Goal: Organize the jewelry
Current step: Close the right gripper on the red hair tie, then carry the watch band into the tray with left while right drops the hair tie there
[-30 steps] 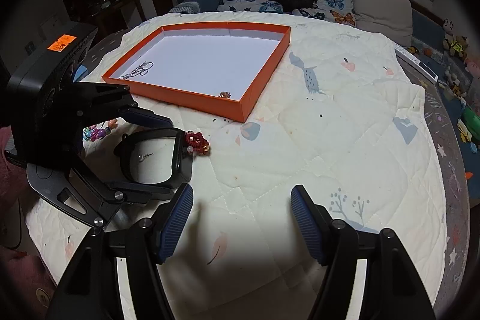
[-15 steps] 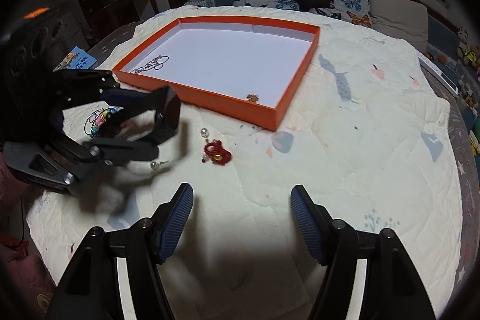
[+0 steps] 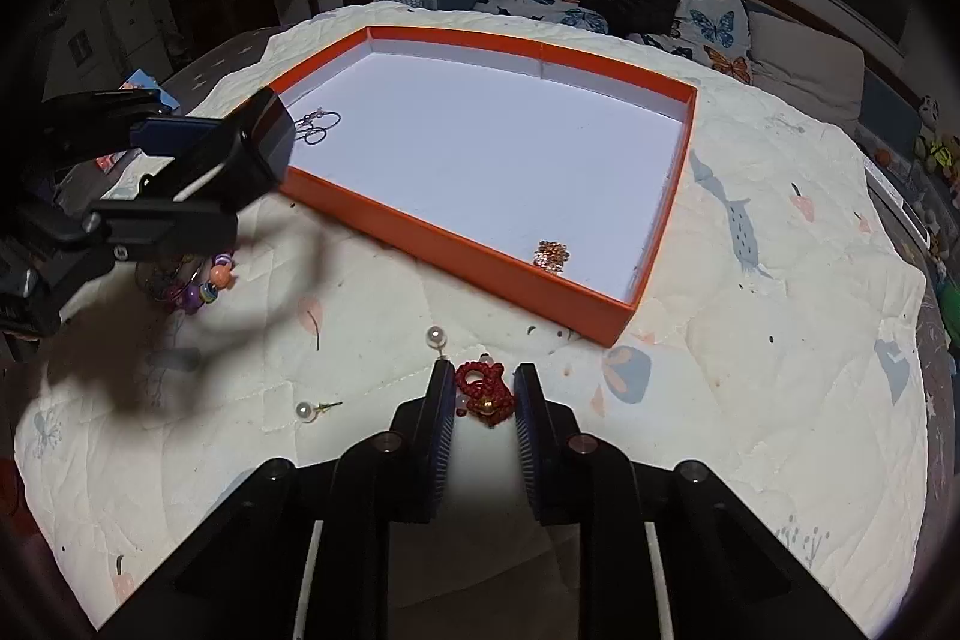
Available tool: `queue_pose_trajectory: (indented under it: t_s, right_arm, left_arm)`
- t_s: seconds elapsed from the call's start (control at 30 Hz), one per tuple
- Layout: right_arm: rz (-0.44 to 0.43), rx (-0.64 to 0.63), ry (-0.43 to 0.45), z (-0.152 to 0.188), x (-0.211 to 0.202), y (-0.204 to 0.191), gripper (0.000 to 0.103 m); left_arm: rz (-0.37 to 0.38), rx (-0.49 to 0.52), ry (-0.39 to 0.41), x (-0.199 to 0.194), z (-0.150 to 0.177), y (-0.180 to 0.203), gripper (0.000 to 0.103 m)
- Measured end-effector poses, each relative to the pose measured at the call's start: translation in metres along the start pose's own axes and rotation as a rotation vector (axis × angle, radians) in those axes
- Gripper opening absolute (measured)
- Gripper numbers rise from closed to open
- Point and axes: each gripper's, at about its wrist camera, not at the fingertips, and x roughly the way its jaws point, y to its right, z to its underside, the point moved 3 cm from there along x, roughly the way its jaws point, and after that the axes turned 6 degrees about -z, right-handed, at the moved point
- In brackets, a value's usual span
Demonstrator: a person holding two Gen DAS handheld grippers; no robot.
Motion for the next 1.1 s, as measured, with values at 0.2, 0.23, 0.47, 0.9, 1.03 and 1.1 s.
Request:
queue_pose_trajectory:
  t_s: [0.2, 0.23, 0.47, 0.9, 1.03, 1.1]
  right_arm:
    - [-0.006, 0.014, 0.04, -0.006, -0.019, 0.001, 0.019]
    - [-0.009, 0.016, 0.051, -0.01, -0.022, 0.001, 0.019]
    - [-0.009, 0.021, 0.156, -0.052, -0.039, 0.009, 0.019]
    - [0.005, 0.049, 0.097, -0.086, 0.023, 0.023, 0.019]
    - [0.009, 0.046, 0.079, -0.084, 0.028, 0.022, 0.019]
    - [0.013, 0.045, 0.069, -0.082, 0.03, 0.022, 0.019]
  left_arm:
    - [-0.048, -0.007, 0.009, -0.001, -0.019, -0.018, 0.057]
    - [-0.055, -0.007, 0.011, 0.0, -0.024, -0.021, 0.057]
    - [-0.101, -0.043, 0.033, 0.013, -0.073, -0.053, 0.058]
    - [-0.117, -0.123, -0.102, 0.096, -0.074, -0.081, 0.058]
    - [-0.11, -0.138, -0.129, 0.11, -0.067, -0.086, 0.059]
    - [-0.108, -0.142, -0.138, 0.114, -0.064, -0.086, 0.06]
